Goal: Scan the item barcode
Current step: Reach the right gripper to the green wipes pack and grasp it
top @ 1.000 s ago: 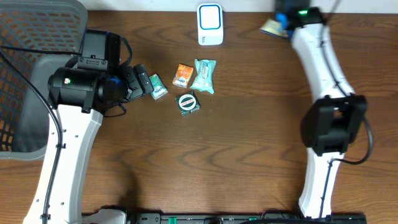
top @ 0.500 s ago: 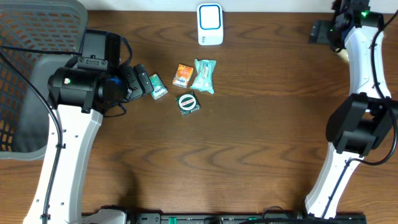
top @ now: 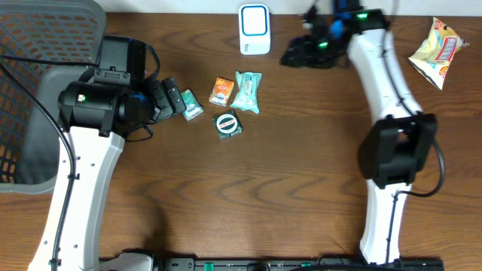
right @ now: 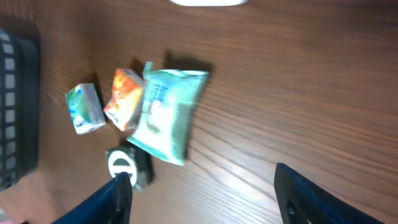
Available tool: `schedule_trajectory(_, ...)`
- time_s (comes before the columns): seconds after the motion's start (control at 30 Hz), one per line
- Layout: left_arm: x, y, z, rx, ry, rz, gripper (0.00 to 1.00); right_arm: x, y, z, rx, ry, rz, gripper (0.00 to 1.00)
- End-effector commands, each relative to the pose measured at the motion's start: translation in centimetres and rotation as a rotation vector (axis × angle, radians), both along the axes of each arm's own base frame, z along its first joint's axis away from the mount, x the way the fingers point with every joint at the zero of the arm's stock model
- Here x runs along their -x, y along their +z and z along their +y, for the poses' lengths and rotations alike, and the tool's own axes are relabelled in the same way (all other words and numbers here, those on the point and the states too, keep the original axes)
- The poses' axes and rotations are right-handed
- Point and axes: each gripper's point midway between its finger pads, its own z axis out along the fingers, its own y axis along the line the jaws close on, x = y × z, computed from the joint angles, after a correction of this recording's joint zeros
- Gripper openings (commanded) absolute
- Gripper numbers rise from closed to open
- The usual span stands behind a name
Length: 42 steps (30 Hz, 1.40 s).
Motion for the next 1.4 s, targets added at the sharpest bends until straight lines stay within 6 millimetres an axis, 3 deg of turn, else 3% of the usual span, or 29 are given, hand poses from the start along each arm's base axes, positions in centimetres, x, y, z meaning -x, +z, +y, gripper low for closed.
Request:
schedule_trajectory(0.0, 0.0, 0.4, 0.2, -0.009, 0.001, -0.012, 0.98, 0.3, -1.6, 2.7, 0.180, -0.110, -0.003, 0.68)
schedule_trajectory(0.03, 0.0, 0.4, 0.2, -0.009, 0.001, -0.012, 0.98, 0.3, -1.8, 3.3, 0.201, -0.124, -0.013, 0.68)
schedule_trajectory(0.07, 0.0, 0.4, 0.2, -0.009, 0.001, -0.012, 0.98, 0.5, -2.3, 5.3, 0.228, -0.128, -0.046, 0.66)
schedule_trajectory(0.23, 0.0, 0.4, 0.2, -0.010, 0.001, -0.012, 0.98, 1.0, -4.0, 9.6, 0.304, -0.184, -0.139, 0.56)
schedule_trajectory(0.37, 0.0, 0.4, 0.2, -0.009, 0.001, -0.011, 0.98, 1.3, -5.9, 12.7, 0.332, -0.166, -0.241, 0.60)
schedule_trajectory(0.6, 0.0, 0.4, 0.2, -0.009, 0.001, -0.011, 0.98, 2.1, -9.1, 11.4, 0.467, -0.201, -0.300, 0.55)
schedule_trajectory(0.73, 0.0, 0.4, 0.2, -0.009, 0.001, -0.011, 0.97, 2.8, -11.3, 9.0, 0.542, -0.215, -0.261, 0.53)
schedule_trajectory(1.0, 0.0, 0.4, 0.2, -0.009, 0.001, -0.011, 0.98, 4.1, -10.4, 2.7, 0.793, -0.259, -0.200, 0.49)
schedule_trajectory(1.1, 0.0, 0.4, 0.2, -0.009, 0.001, -0.011, 0.98, 4.4, -8.8, 3.1, 0.790, -0.205, -0.212, 0.49)
schedule_trajectory(1.2, 0.0, 0.4, 0.2, -0.010, 0.001, -0.011, 0.98, 4.1, -6.7, 5.5, 0.739, -0.054, -0.286, 0.51)
schedule_trajectory(1.27, 0.0, 0.4, 0.2, -0.009, 0.001, -0.011, 0.98, 3.8, -6.4, 6.6, 0.730, 0.050, -0.328, 0.52)
schedule_trajectory(1.37, 0.0, 0.4, 0.2, -0.010, 0.001, -0.011, 0.98, 3.7, -6.9, 6.7, 0.767, 0.145, -0.348, 0.56)
